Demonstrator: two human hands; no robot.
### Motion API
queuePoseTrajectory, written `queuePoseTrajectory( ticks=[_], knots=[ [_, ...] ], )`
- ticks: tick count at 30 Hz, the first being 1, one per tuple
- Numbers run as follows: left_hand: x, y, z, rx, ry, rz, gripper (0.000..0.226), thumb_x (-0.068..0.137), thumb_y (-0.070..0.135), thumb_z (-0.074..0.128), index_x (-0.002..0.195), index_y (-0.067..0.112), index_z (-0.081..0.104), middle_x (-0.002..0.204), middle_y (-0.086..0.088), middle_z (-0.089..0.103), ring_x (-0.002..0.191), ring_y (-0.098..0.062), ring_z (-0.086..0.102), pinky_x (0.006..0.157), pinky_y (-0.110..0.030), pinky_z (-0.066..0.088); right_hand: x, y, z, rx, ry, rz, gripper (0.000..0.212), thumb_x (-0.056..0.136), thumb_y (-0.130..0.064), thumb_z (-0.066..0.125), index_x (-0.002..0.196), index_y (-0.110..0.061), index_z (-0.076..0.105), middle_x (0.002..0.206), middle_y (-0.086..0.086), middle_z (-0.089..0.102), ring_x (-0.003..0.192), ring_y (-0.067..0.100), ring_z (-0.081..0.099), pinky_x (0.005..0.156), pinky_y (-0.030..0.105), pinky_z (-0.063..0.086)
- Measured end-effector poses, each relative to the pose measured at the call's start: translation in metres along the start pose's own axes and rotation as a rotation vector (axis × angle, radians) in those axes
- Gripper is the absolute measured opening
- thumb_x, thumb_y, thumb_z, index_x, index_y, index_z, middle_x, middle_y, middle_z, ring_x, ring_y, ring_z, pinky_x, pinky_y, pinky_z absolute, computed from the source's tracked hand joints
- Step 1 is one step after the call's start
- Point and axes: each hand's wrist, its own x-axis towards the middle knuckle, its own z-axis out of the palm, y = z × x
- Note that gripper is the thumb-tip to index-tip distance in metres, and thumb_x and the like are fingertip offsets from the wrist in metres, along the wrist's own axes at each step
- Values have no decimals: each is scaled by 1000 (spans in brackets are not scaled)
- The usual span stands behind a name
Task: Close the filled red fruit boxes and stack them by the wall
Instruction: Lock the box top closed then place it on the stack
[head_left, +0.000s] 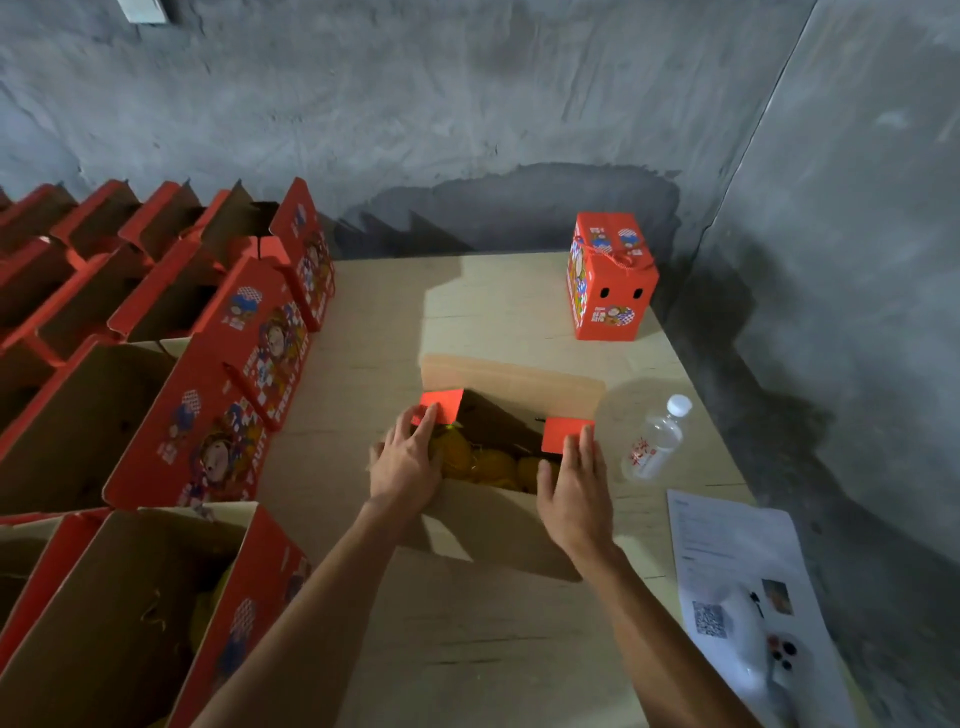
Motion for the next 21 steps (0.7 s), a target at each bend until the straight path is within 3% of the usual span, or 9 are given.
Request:
queuePoseTrajectory(
  ticks=[4,8,10,12,13,16,19,21],
  knots=[
    [-25,-1,11,56,92,-31,59,104,58,41,157,33,37,153,-6,35,139,-28,39,116,-48,30,22,18,-10,226,45,-64,40,109,-19,46,144,-2,56,164,10,35,151,24,35,120,34,35],
    [-28,-4,6,50,239,-37,41,106,44,46,142,30,60,127,-10,56,120,-29,54,113,-48,30,30,26,-11,392,119,-79,28,103,-2,52,128,-2,65,152,10,51,141,24,49,111,37,47],
    [-19,-7,-4,65,238,-21,34,106,39,50,133,31,68,116,-8,60,112,-28,57,108,-45,32,38,26,-14,392,142,-52,20,103,-8,56,118,-5,68,139,9,57,127,25,59,96,29,53],
    [-8,-9,-16,-10,181,-39,28,103,37,55,122,29,74,113,-6,60,109,-26,57,102,-42,38,51,26,-19,399,127,27,15,104,-18,58,108,-10,69,126,7,61,108,24,65,80,21,45],
    [-1,-8,-22,-73,151,-68,26,101,36,58,117,24,76,114,-6,59,109,-26,57,98,-42,43,58,27,-22,397,103,75,15,103,-23,58,106,-13,69,122,6,63,100,21,64,77,23,42],
    [17,-1,-33,-206,111,-147,32,98,35,63,122,14,65,123,-5,54,110,-28,57,89,-46,53,73,25,-34,359,40,162,29,101,-37,60,125,-20,58,131,3,60,101,18,61,80,32,45],
    [26,3,-36,-331,79,-151,68,96,32,67,151,16,29,146,-8,46,123,-35,56,93,-51,53,78,18,-42,320,-45,94,65,102,-34,61,156,-29,25,158,-1,42,131,25,56,95,46,49],
    [27,2,-35,-399,53,-128,86,96,30,69,160,24,13,155,-9,45,129,-35,55,94,-49,53,78,19,-42,318,-83,33,77,101,-27,64,158,-35,13,159,2,43,135,26,54,93,43,50]
  ],
)
